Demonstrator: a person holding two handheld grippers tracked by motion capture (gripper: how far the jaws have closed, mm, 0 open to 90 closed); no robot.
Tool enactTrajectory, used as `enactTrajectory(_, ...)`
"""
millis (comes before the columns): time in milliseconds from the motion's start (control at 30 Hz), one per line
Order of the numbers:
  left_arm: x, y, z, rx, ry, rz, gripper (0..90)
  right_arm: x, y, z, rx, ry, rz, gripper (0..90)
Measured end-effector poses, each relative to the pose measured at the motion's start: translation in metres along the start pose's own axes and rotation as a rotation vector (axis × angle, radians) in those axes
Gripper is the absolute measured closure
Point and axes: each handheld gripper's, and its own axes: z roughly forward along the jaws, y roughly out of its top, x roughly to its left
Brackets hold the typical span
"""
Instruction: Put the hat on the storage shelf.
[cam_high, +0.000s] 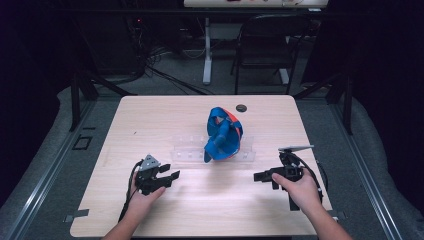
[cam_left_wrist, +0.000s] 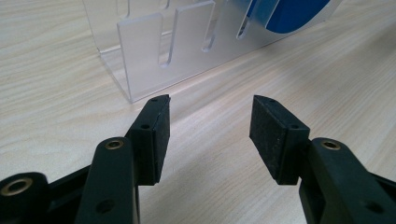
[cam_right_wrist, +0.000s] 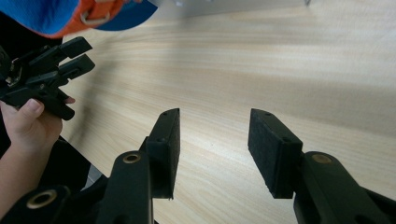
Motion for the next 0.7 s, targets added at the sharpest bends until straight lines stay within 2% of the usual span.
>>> enactTrajectory(67, 0.000, 0.000, 0.000, 0.002, 0.001, 0.002, 48.7, -0.004, -0.009, 0.005, -0.020, 0.009, 0.000, 54.2)
enactTrajectory(133, -0.001, -0.001, 0.001, 0.001, 0.003, -0.003, 48.7, -0.009, -0.017, 0.009, -0.012, 0.004, -0.024, 54.2)
enactTrajectory(200, -0.001, -0.001, 0.002, 0.005, 0.001, -0.001, 48.7, -0.012, -0.025, 0.013, -0.044, 0.014, -0.019, 54.2)
enactTrajectory(300, -0.001, -0.001, 0.002, 0.010, 0.001, 0.003, 48.7, -0.017, -0.035, 0.017, -0.055, 0.011, -0.037, 54.2)
enactTrajectory(400, -0.001, -0.002, 0.003, 0.010, 0.001, 0.002, 48.7, -0.020, -0.045, 0.020, -0.095, 0.034, -0.036, 54.2)
enactTrajectory(500, -0.001, -0.002, 0.004, 0.014, 0.000, 0.000, 48.7, -0.021, -0.051, 0.021, -0.117, 0.008, -0.061, 54.2)
enactTrajectory(600, -0.003, -0.002, 0.005, 0.019, 0.001, 0.010, 48.7, -0.025, -0.052, 0.023, -0.123, 0.047, -0.042, 54.2)
enactTrajectory(633, -0.003, -0.002, 0.005, 0.019, 0.001, 0.010, 48.7, -0.025, -0.052, 0.023, -0.123, 0.047, -0.042, 54.2)
enactTrajectory(667, -0.003, -0.002, 0.005, 0.019, 0.004, 0.016, 48.7, -0.027, -0.053, 0.025, -0.154, 0.074, -0.028, 54.2)
enactTrajectory(700, -0.004, -0.002, 0.005, 0.021, 0.002, 0.020, 48.7, -0.029, -0.054, 0.026, -0.169, 0.081, -0.030, 54.2)
